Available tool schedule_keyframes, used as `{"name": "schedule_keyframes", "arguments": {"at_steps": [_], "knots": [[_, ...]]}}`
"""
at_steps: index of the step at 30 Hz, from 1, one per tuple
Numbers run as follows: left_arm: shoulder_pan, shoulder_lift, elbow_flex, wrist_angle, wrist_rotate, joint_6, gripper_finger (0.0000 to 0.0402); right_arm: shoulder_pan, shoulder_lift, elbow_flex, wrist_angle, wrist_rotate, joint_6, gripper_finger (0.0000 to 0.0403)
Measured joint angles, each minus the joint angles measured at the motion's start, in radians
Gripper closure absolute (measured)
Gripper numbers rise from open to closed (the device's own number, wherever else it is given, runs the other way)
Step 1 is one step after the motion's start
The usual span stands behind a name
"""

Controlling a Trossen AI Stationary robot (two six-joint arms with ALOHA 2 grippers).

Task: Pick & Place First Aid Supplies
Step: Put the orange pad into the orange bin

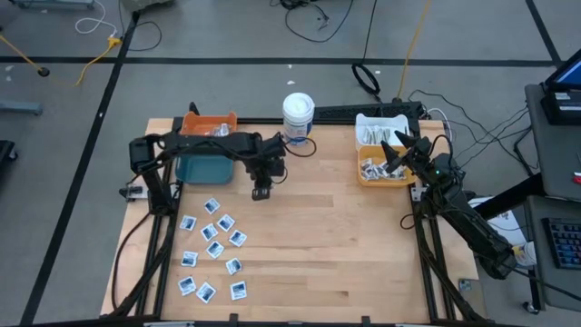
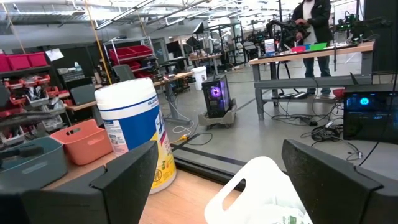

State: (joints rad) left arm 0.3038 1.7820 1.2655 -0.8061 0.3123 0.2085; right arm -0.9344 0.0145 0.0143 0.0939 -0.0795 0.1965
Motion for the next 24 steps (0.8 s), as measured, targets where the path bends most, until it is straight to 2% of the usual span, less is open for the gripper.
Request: {"name": "schedule_keyframes", "arguments": {"at_steps": [5, 13, 19, 24], "knots": [[0.002, -0.051, 0.0, -0.001, 0.053, -0.022, 0.0393, 0.0, 0.0, 0.0, 0.0, 0.0, 0.0, 0.0066], [0.044, -0.1, 0.0, -0.033, 0.04, 0.052, 0.0398, 0.0, 0.0, 0.0, 0.0, 0.0, 0.0, 0.0066], [0.185, -0.148, 0.002, -0.124, -0.091, 0.059, 0.0398, 0.0, 0.0, 0.0, 0.0, 0.0, 0.0, 0.0066], [0.343, -0.163, 0.002, -0.179, -0.153, 0.031, 0.0398, 0.0, 0.0, 0.0, 0.0, 0.0, 0.0, 0.0066]]}}
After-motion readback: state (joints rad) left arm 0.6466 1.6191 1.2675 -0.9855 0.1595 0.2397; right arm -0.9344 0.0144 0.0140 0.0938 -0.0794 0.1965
